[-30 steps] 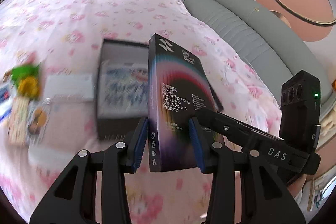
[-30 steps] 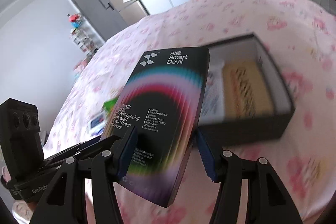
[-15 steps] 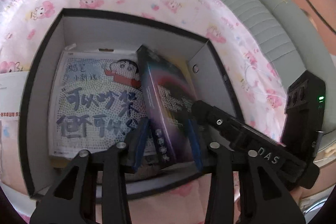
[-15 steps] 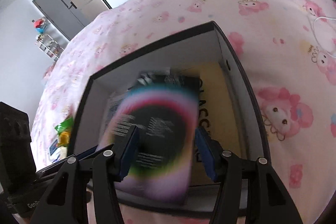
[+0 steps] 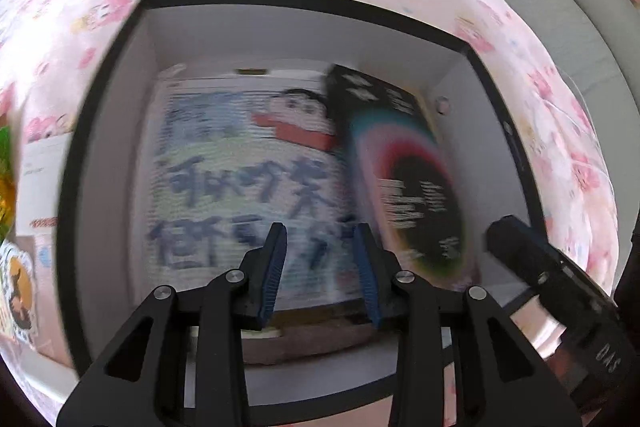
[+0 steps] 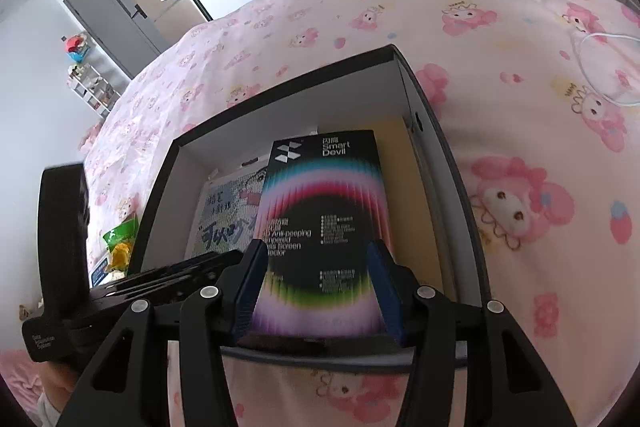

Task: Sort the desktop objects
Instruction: 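Stand the box beside the bead-art kit and open the left gripper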

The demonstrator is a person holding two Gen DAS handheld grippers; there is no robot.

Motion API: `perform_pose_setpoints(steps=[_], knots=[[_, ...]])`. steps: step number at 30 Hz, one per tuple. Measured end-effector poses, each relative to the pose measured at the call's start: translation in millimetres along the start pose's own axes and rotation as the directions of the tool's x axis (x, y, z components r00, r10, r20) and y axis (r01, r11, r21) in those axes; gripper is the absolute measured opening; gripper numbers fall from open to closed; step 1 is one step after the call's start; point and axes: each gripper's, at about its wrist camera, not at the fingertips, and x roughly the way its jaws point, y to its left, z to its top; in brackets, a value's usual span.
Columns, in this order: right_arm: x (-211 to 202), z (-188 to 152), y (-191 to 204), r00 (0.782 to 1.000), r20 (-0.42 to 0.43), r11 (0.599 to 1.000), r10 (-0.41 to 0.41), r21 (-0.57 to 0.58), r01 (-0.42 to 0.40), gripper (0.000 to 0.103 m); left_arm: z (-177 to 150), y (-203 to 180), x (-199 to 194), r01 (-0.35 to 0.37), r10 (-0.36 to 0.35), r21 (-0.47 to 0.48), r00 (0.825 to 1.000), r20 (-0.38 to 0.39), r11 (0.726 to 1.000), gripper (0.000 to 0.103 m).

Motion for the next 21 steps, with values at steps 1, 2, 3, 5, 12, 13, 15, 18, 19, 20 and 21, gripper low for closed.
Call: perform_pose_setpoints(steps=[1, 2, 3, 5, 12, 13, 15, 18, 19, 20, 21], knots=[[-1.8, -2.5, -1.2, 1.0, -0.001, 1.0, -0.003, 0.001, 0.003, 0.048, 1.0, -5.5, 2.2, 0.001, -0.001, 0.016, 1.0, -0.002, 1.0, 0.033], [-3.4, -4.4, -0.9, 1.0, 0.0, 1.0, -0.006, 0.001, 0.006, 0.048, 2.3, -11.0, 5.0, 0.007, -0.006, 0.03, 1.0, -0.006, 1.0, 0.033], [-5.0, -6.1, -0.7, 1.0, 0.001, 1.0, -0.01, 0.001, 0.01, 0.048, 3.7, -14.7, 9.1, 0.011, -0.01, 0.037, 1.0, -0.016, 0.999, 0.033], [-7.1, -7.4, -0.9, 1.0, 0.011, 1.0, -0.021, 0.0, 0.021, 0.048, 7.3, -19.4, 19.9, 0.013, -0.012, 0.039, 0.999, -0.041, 0.999, 0.033], [-8.3, -7.3, -11.0, 0.999, 0.013, 0.999, -0.035, 0.018, 0.035, 0.049, 25.2, -24.2, 33.0, 0.019, -0.018, 0.026, 0.998, -0.063, 0.999, 0.033], [-9.1, -7.5, -11.7, 0.999, 0.014, 0.999, -0.031, 0.018, 0.031, 0.049, 26.2, -22.6, 32.9, 0.025, -0.024, 0.016, 0.998, -0.063, 1.0, 0.033], [-8.7, -8.0, -10.7, 0.999, 0.016, 1.0, -0.03, 0.011, 0.03, 0.049, 29.1, -19.3, 35.2, 0.056, -0.056, -0.005, 0.996, -0.069, 0.998, 0.033], [-6.8, -7.6, -7.9, 0.999, 0.02, 0.999, -0.046, -0.002, 0.046, 0.049, 33.0, -21.7, 41.8, 0.076, -0.077, -0.011, 0.993, -0.086, 0.997, 0.033], [-5.8, -7.2, -7.1, 0.998, 0.019, 0.999, -0.054, -0.003, 0.054, 0.05, 34.4, -25.3, 44.7, 0.091, -0.092, -0.011, 0.991, -0.099, 0.996, 0.036], [-4.8, -6.8, -6.3, 0.998, 0.017, 0.998, -0.062, -0.005, 0.062, 0.05, 35.4, -29.7, 47.7, 0.095, -0.095, -0.005, 0.99, -0.107, 0.995, 0.036], [-4.1, -6.4, -5.5, 0.997, 0.015, 0.998, -0.069, -0.006, 0.069, 0.05, 36.4, -34.1, 50.3, 0.092, -0.09, 0.005, 0.99, -0.11, 0.996, 0.037]])
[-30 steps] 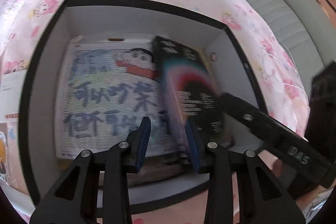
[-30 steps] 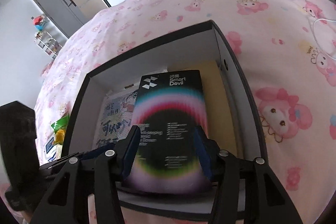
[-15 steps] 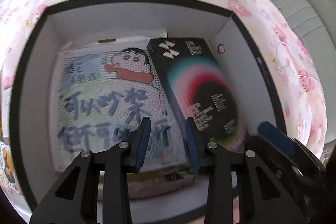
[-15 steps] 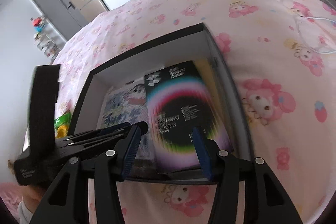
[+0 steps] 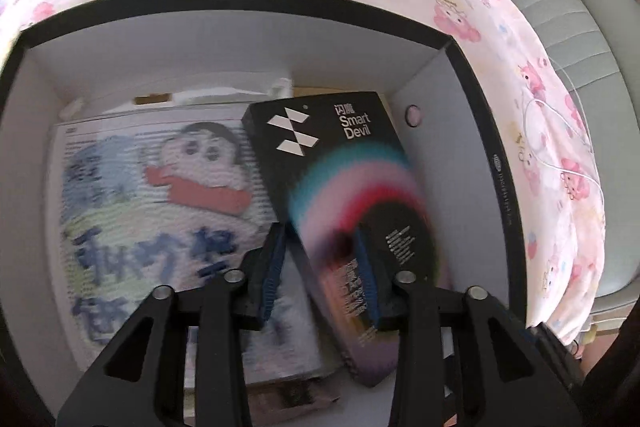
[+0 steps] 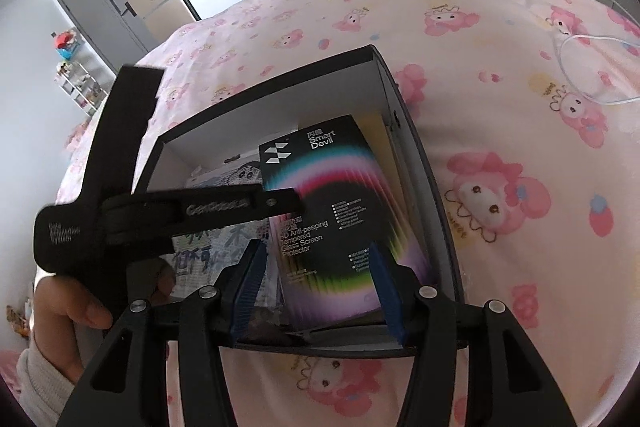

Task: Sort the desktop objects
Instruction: 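Stand the box beside the bead-art kit and open the left gripper, then withdraw the left tool and move it toward the white alcohol wipes pack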

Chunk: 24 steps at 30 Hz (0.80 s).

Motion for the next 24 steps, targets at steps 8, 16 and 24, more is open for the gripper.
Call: perform_pose_setpoints(steps=[8, 16, 24], knots=[[2.6, 3.3, 1.2, 1.0, -0.007, 1.0, -0.018, -0.001, 0.018, 0.05, -8.7, -8.5, 4.9, 0.067, -0.066, 0.004, 0.997, -0.025, 0.998, 0.044], [-11.6, -4.6, 13.5, 0.999, 0.011, 0.999, -0.034, -0.025, 0.034, 0.05, -65.0, -4.9, -76.5, -0.044, 0.029, 0.074, 0.981, 0.193, 0.996, 0.044], [-69.2, -19.9, 51.6, 0.996, 0.084, 0.997, -0.026, -0.069, 0.032, 0.05, -81.3, -2.0, -180.8, -0.098, 0.057, 0.103, 0.937, 0.344, 0.99, 0.047]])
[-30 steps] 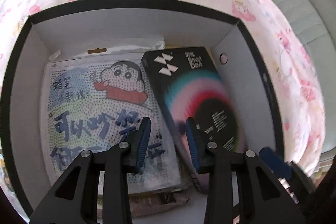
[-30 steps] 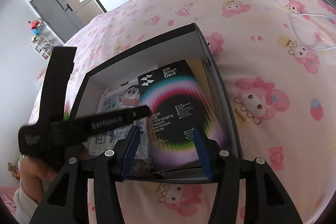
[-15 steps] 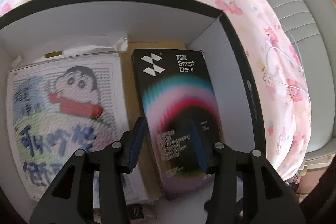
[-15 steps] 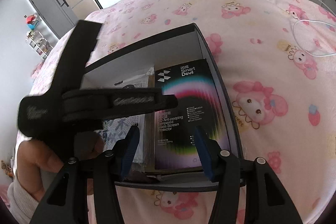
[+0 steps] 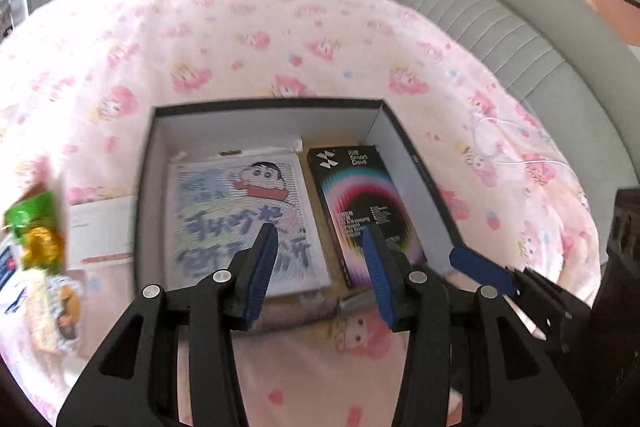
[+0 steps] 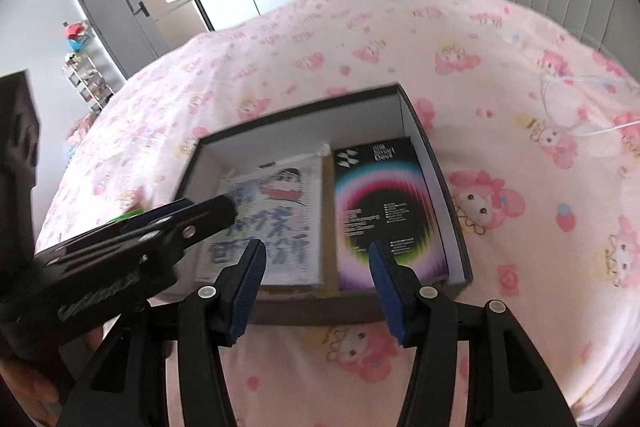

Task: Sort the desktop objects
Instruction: 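Withdraw the left tool and move it toward the white alcohol wipes pack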

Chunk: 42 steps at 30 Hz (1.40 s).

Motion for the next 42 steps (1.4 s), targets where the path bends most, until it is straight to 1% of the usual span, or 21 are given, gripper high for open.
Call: perform_pose_setpoints(steps=[3, 5, 9, 11, 14, 19, 22, 25, 32, 37, 42], knots=[[-28.6, -12.1, 17.8, 1.0, 0.026, 1.0, 0.002, -0.014, -0.001, 0.05, -11.6, -2.5, -31.8, 0.005, -0.005, 0.007, 0.999, 0.049, 1.0, 0.049], [-41.5, -20.8, 27.8, 0.999, 0.039, 1.0, 0.011, -0.021, -0.01, 0.05, -27.0, -3.9, -59.2, -0.012, 0.01, 0.023, 0.997, 0.077, 1.0, 0.049], [-65.6, -43.3, 51.0, 0.998, 0.06, 0.999, 0.018, -0.036, -0.016, 0.05, -57.3, -0.4, -98.4, -0.051, 0.046, 0.035, 0.992, 0.117, 0.998, 0.049], [-75.9, -54.0, 64.1, 0.997, 0.065, 0.999, 0.032, -0.042, -0.029, 0.05, -72.2, 4.8, -117.5, -0.057, 0.053, 0.029, 0.99, 0.134, 0.998, 0.049], [-86.2, -65.7, 80.9, 0.996, 0.073, 0.998, 0.047, -0.055, -0.043, 0.05, -94.7, 14.2, -145.2, -0.063, 0.06, 0.014, 0.986, 0.158, 0.998, 0.053], [-104.4, -91.5, 116.3, 0.994, 0.095, 0.992, 0.062, -0.114, -0.051, 0.05, -127.1, 33.4, -173.7, -0.07, 0.075, -0.033, 0.978, 0.197, 0.997, 0.054], [-108.0, -102.5, 131.2, 0.993, 0.086, 0.988, 0.079, -0.142, -0.066, 0.05, -140.1, 47.3, -183.4, -0.067, 0.079, -0.063, 0.976, 0.202, 0.996, 0.054], [-108.0, -112.9, 146.2, 0.993, 0.07, 0.982, 0.099, -0.168, -0.086, 0.05, -153.1, 58.0, -193.1, -0.074, 0.088, -0.071, 0.974, 0.209, 0.995, 0.054], [-93.9, -132.9, 172.3, 0.99, 0.02, 0.971, 0.138, -0.201, -0.131, 0.05, -179.3, 81.2, -206.4, -0.107, 0.123, -0.084, 0.97, 0.211, 0.991, 0.054], [-78.8, -146.9, 188.5, 0.987, -0.02, 0.959, 0.157, -0.236, -0.157, 0.05, -193.4, 101.0, -203.2, -0.107, 0.128, -0.118, 0.973, 0.191, 0.987, 0.054], [-61.9, -155.7, 192.8, 0.986, -0.062, 0.958, 0.158, -0.234, -0.168, 0.05, -201.3, 115.1, -191.3, -0.105, 0.128, -0.143, 0.978, 0.162, 0.984, 0.054]])
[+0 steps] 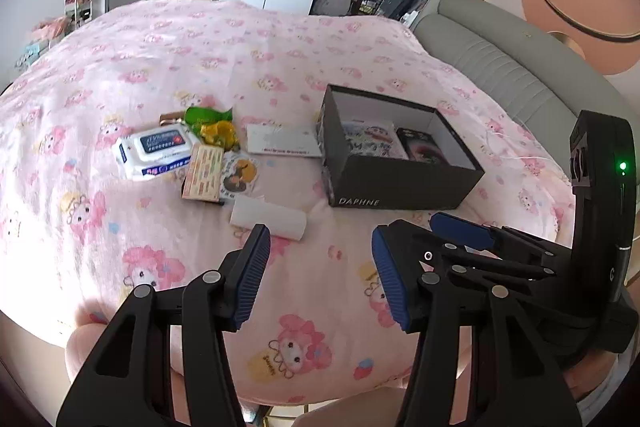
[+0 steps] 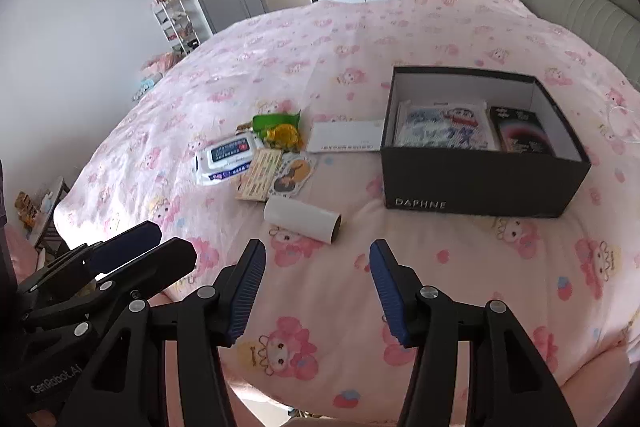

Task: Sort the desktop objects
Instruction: 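Withdraw the left tool and move it toward the white alcohol wipes pack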

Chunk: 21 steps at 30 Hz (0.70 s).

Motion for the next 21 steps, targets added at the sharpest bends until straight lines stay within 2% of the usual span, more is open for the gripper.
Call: perform_pose_setpoints(steps=[21], knots=[[73.4, -8.8, -15.7, 0.985, -0.17, 0.999, -0.012, 0.03, 0.017, 0.05, -13.8, 44.7, 77.7, -0.003, -0.01, -0.107, 0.992, -0.123, 0.994, 0.054]])
